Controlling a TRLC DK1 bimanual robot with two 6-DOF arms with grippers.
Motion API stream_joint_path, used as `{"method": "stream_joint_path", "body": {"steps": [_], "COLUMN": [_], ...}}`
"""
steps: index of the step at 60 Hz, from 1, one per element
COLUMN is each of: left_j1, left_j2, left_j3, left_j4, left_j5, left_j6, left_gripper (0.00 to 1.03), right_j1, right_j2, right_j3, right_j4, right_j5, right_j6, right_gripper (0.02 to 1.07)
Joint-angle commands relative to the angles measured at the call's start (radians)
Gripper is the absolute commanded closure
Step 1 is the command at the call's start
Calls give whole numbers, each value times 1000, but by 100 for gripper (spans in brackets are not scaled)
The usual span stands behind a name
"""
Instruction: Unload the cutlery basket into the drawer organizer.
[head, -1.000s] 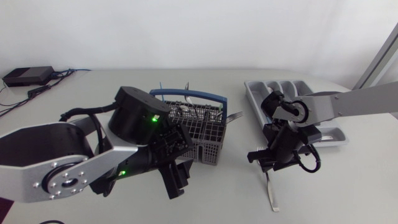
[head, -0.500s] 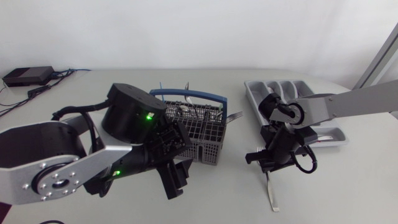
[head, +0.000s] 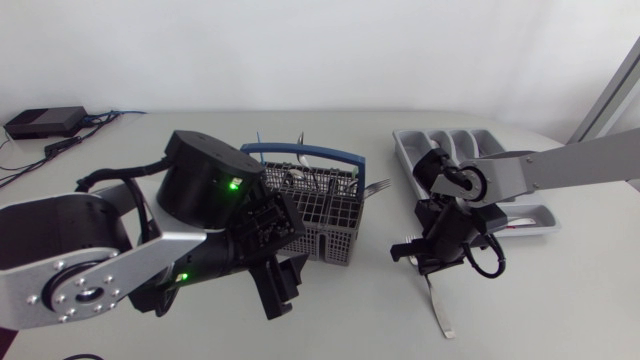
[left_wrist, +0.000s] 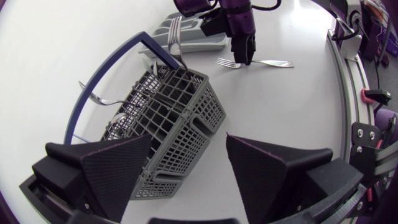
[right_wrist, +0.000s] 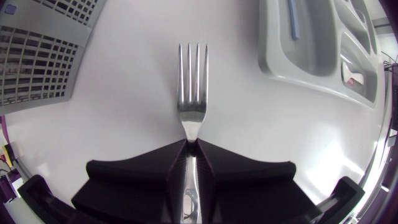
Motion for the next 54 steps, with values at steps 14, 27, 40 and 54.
{"method": "stream_joint_path", "body": {"steps": [14, 27, 40, 54], "left_j1": [6, 6, 6, 6], "left_j2": [-18, -24, -24, -25], "left_j3": [26, 40, 36, 40], "left_j4": [-16, -27, -28, -34], "left_j5": [3, 3, 3, 3], "left_j6": [-22, -24, -24, -24], "left_gripper": [9, 9, 9, 9], "right_j1": [-2, -140, -352, -501], "right_j2": [-169, -248, -149, 68], "right_j3": [24, 144, 297, 512], "right_j4": [-117, -225, -235, -191], "right_j5": [-4, -35, -61, -88], "right_j6": [-15, -124, -259, -361], "right_gripper": [97, 97, 97, 97]}}
